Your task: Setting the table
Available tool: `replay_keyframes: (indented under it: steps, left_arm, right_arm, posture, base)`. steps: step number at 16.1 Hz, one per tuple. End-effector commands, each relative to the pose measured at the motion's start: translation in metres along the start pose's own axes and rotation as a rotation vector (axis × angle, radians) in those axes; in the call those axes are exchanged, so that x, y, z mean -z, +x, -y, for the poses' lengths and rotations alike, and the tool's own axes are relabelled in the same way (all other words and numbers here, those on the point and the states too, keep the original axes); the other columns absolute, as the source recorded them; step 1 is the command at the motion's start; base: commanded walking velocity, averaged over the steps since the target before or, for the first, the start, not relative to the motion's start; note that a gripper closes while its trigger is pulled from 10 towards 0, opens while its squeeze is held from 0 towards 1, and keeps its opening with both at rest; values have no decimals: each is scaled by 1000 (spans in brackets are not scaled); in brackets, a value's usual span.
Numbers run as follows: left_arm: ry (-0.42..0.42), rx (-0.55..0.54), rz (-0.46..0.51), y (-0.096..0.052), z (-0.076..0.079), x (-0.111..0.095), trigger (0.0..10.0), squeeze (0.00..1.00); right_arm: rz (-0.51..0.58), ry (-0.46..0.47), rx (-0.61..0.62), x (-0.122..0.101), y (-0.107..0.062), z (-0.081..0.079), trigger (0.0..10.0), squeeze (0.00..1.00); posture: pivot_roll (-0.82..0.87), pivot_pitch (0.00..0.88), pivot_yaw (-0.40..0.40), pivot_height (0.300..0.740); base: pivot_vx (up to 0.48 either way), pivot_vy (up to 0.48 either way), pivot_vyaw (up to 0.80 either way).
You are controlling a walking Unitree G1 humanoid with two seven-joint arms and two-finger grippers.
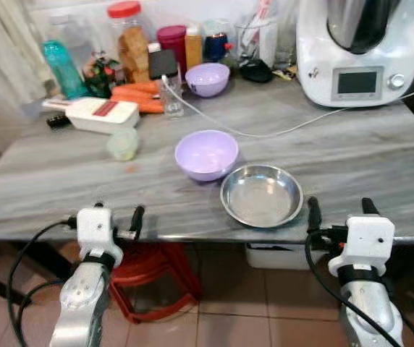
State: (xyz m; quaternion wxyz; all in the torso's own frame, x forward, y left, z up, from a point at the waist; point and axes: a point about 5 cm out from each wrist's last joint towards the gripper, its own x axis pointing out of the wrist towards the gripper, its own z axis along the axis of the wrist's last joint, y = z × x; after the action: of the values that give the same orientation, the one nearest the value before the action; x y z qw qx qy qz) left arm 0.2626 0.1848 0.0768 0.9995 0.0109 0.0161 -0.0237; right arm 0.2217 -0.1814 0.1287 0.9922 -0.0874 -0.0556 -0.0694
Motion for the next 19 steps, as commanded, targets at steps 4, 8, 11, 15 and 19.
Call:
replay_keyframes:
  steps: [4, 8, 11, 15, 19]
  left_arm:
    - [20, -26, -16, -2, -8, 2, 10000, 0]
    - [24, -21, -17, 0, -7, 1, 10000, 0]
    - [28, -18, -17, 0, -7, 1, 10000, 0]
    - [32, -15, -18, 1, -7, 1, 10000, 0]
    - [31, -11, -18, 1, -6, 1, 10000, 0]
  right_arm:
    - [13, 14, -31, -5, 3, -6, 10000, 0]
    - [16, 32, -52, -5, 4, -11, 10000, 0]
    - [15, 30, -51, -4, 4, -12, 10000, 0]
    - [7, 33, -29, -3, 5, -9, 10000, 0]
    - [-12, 25, -23, 1, 5, -10, 10000, 0]
  posture:
    - [-95, 21, 138, 740]
    - [-91, 17, 141, 740]
    - [-91, 18, 142, 740]
    - [-91, 18, 142, 740]
    - [-90, 18, 142, 740]
  base:
    - [0, 0, 0]
    - [-293, 0, 0]
    - [-342, 0, 0]
    - [-342, 0, 0]
    - [-340, 0, 0]
